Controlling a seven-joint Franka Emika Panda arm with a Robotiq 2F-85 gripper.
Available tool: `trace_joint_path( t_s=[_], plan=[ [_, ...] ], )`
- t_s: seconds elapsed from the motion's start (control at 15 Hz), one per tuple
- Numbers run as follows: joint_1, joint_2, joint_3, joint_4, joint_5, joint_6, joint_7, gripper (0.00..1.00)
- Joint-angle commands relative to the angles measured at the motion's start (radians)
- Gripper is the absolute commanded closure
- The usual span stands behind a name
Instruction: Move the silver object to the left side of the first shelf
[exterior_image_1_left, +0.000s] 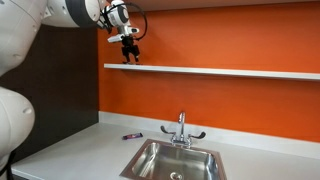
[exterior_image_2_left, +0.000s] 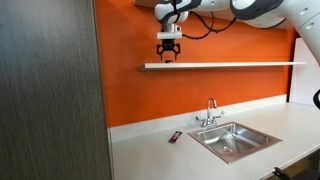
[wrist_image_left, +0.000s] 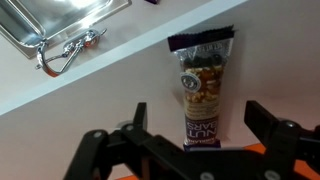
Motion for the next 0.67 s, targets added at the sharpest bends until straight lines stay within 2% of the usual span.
trace_joint_path(
  t_s=[0.0,0.6],
  plan=[
    [-0.007,-0.084,0.004,-0.095,0.02,0.006,0.028,0.0],
    [-0.006,-0.285,0.002,-0.38,0.045,0.056,0.086,0.0]
  ],
)
